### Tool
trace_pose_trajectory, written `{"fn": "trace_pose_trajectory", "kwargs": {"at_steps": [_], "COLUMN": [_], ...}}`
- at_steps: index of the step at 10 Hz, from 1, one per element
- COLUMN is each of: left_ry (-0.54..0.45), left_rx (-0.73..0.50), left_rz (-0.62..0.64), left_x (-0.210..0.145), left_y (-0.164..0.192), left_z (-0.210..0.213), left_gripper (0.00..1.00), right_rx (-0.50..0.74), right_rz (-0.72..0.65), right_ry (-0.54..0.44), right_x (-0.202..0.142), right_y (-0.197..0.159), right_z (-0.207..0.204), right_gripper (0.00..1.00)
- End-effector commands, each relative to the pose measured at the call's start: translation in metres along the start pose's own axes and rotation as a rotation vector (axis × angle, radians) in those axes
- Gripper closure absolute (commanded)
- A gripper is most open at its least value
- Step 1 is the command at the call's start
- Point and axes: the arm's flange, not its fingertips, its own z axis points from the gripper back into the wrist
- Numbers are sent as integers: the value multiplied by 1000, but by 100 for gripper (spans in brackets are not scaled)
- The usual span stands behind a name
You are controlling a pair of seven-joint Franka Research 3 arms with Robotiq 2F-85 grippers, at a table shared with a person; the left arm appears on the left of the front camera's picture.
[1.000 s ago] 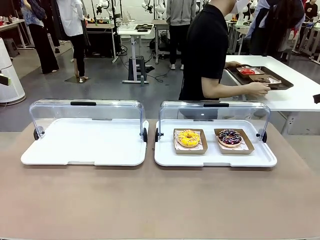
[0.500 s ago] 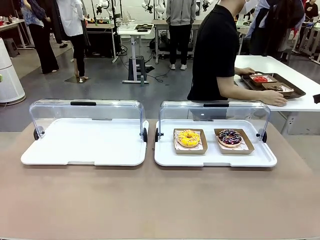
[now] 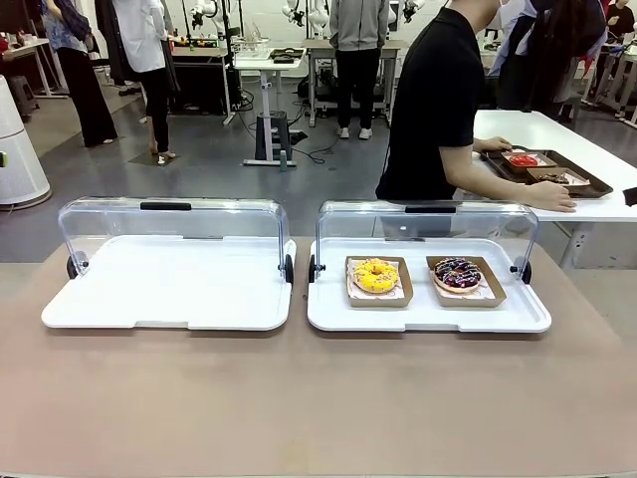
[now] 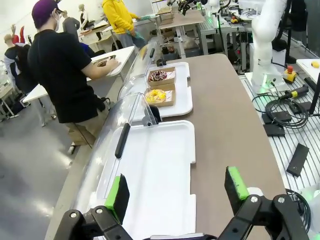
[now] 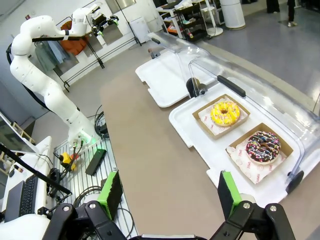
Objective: Provide the desired donut to the person.
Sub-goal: Place the picked Paper togo box onto the Handle tray extended by the person.
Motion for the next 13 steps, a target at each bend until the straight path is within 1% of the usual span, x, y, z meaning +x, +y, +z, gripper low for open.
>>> {"fn": "trace_pose_trajectory", "kwargs": {"at_steps": [1,13], "left_ry": [-1,-1], "left_rx": [1,1], "left_rz": [5,5], "left_x": [1,1], "left_y": [0,0], "left_z": [1,1], "left_gripper": [0,0], "right_rx": [10,10], "right_rz": [15,15], "right_ry": [-25,-25], "right_x": [1,1], "right_y": [-1,-1], "right_z": [-1,-1], "right_gripper": [0,0]}}
